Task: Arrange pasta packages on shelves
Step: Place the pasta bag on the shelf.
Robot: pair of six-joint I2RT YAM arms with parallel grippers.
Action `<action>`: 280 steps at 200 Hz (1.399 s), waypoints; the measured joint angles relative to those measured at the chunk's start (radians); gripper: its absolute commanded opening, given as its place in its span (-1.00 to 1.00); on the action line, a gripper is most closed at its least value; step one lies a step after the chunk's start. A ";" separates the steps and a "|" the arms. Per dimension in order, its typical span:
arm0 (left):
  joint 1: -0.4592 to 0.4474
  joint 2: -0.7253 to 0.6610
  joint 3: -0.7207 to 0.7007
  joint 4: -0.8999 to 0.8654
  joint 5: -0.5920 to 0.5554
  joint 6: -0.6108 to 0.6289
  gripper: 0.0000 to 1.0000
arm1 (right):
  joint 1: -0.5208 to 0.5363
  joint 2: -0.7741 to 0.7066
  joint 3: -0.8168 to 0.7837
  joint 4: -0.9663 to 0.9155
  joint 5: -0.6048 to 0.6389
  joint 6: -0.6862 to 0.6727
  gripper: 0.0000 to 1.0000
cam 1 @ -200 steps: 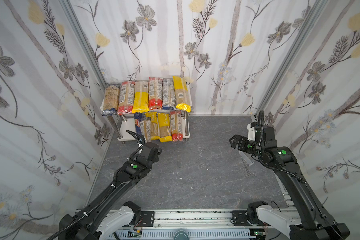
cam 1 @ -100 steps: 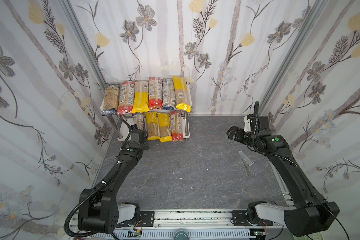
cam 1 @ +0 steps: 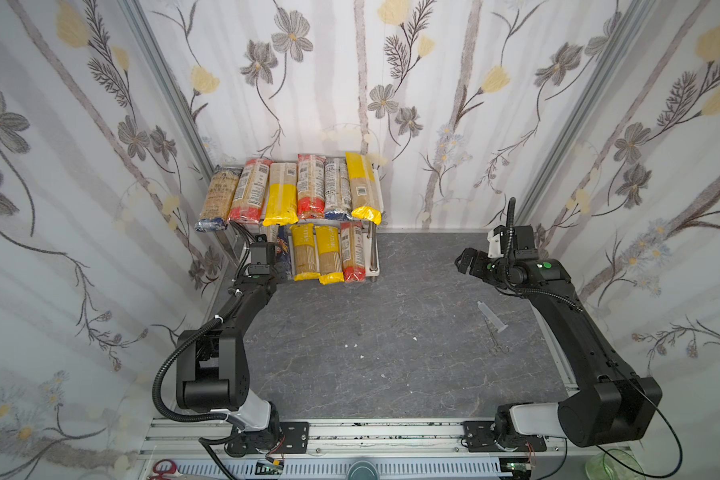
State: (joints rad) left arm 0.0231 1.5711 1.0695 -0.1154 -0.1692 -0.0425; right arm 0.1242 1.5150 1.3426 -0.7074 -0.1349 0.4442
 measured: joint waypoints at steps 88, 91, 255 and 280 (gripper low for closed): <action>0.027 0.051 -0.014 0.026 0.015 0.039 -1.00 | -0.018 -0.019 -0.036 -0.002 0.000 0.004 0.99; 0.027 0.050 -0.018 0.027 0.015 0.039 -1.00 | -0.018 -0.019 -0.036 -0.002 0.000 0.008 0.99; 0.098 0.101 -0.052 0.113 0.013 0.079 0.18 | -0.014 -0.113 -0.084 -0.009 0.005 0.020 0.99; 0.101 0.101 -0.053 0.146 0.000 0.064 0.57 | -0.014 -0.124 -0.084 -0.016 0.011 0.022 0.99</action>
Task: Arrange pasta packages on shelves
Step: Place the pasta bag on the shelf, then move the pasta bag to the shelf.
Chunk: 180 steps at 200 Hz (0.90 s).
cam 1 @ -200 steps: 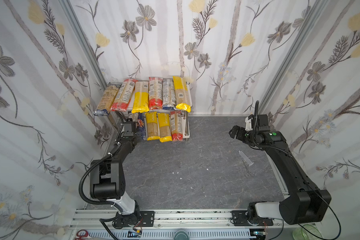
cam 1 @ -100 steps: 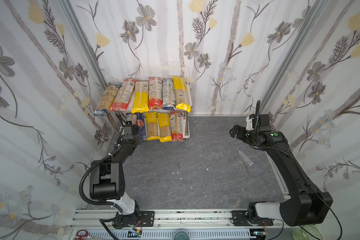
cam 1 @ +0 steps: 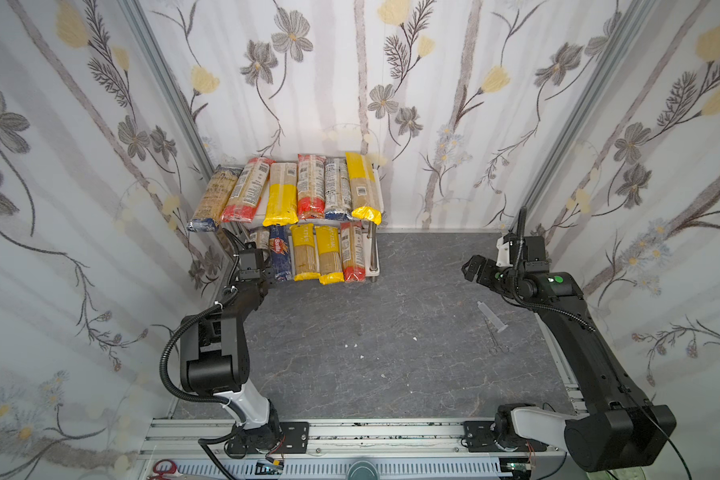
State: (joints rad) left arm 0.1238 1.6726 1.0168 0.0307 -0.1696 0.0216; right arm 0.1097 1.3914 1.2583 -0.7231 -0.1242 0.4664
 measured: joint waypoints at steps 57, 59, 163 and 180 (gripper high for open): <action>0.000 -0.008 -0.019 0.025 -0.013 -0.008 0.67 | 0.000 -0.016 0.000 -0.003 0.001 -0.001 0.99; 0.000 -0.011 -0.020 0.025 -0.013 -0.010 0.67 | 0.000 -0.016 0.000 -0.003 0.001 -0.001 0.99; 0.002 -0.077 -0.090 0.024 -0.039 -0.052 -0.22 | 0.000 -0.029 -0.014 -0.005 0.000 -0.007 0.99; 0.002 -0.069 -0.087 0.024 -0.037 -0.055 -0.34 | 0.000 -0.037 -0.021 -0.004 0.000 -0.007 0.99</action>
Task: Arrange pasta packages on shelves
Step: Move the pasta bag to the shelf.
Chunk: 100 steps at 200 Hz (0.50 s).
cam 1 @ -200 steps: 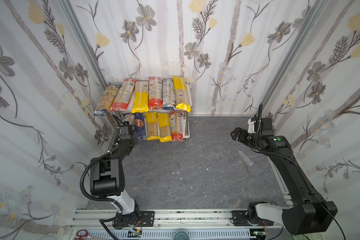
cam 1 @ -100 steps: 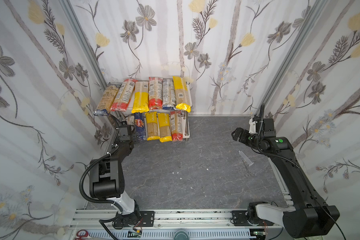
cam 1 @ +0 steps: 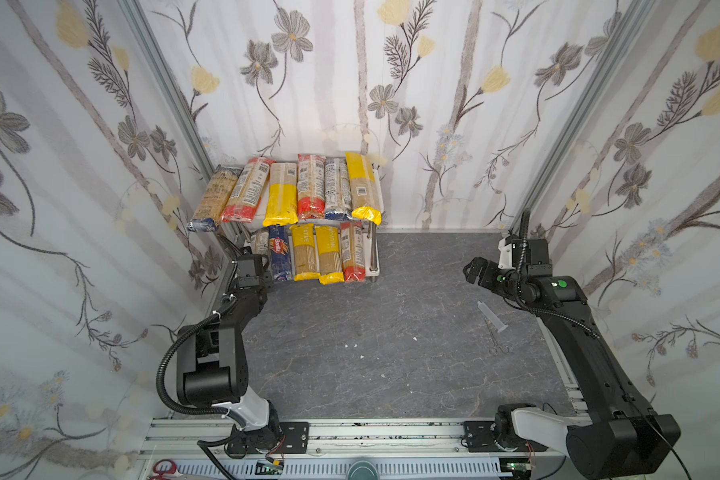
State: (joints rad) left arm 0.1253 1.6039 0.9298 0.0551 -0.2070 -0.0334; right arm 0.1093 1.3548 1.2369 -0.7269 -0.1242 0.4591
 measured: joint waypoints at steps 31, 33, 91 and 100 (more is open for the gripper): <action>0.000 0.029 0.023 0.004 0.001 0.000 -0.40 | 0.000 -0.005 -0.011 -0.001 0.000 0.000 0.99; 0.000 0.032 0.025 0.005 0.001 0.000 -0.39 | 0.000 -0.005 -0.011 -0.002 0.000 0.000 0.99; 0.000 0.091 0.086 0.015 -0.003 0.000 -0.52 | 0.000 0.008 -0.010 -0.003 0.004 0.000 0.99; 0.001 0.100 0.095 0.016 -0.007 0.000 -0.52 | 0.000 0.015 -0.006 -0.004 0.005 0.001 0.99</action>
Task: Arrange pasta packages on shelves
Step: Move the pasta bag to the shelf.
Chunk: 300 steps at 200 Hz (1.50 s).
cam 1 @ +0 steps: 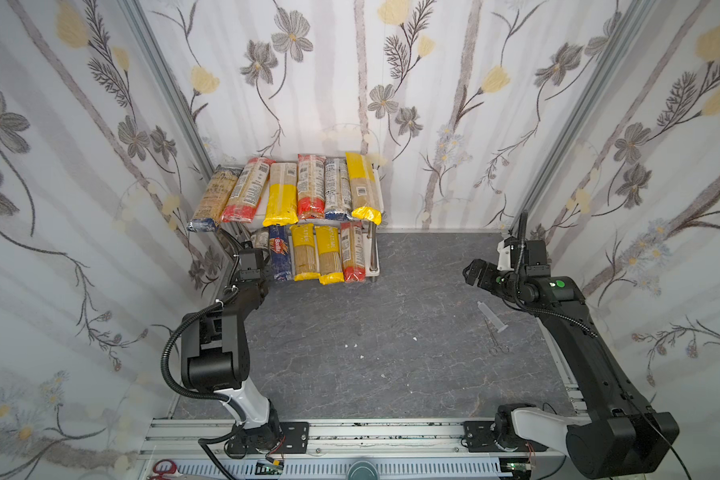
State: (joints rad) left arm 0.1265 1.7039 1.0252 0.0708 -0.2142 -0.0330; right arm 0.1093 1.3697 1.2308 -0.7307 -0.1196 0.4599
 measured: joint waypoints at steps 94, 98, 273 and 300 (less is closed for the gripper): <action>0.004 0.103 0.114 0.008 0.004 -0.003 -0.54 | 0.000 0.047 0.040 0.001 0.007 0.000 0.99; 0.004 0.107 0.117 0.010 0.005 -0.005 -0.54 | 0.000 0.047 0.040 0.001 0.009 0.001 0.99; -0.070 0.108 0.116 0.027 0.084 -0.045 0.16 | 0.001 0.009 0.027 -0.017 0.014 0.018 0.99; -0.071 0.054 0.080 0.004 0.072 -0.047 0.73 | 0.001 0.004 0.025 -0.022 0.013 0.017 0.99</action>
State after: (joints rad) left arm 0.0559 1.7576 1.1057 0.0750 -0.1417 -0.0795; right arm 0.1101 1.3735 1.2560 -0.7528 -0.1070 0.4767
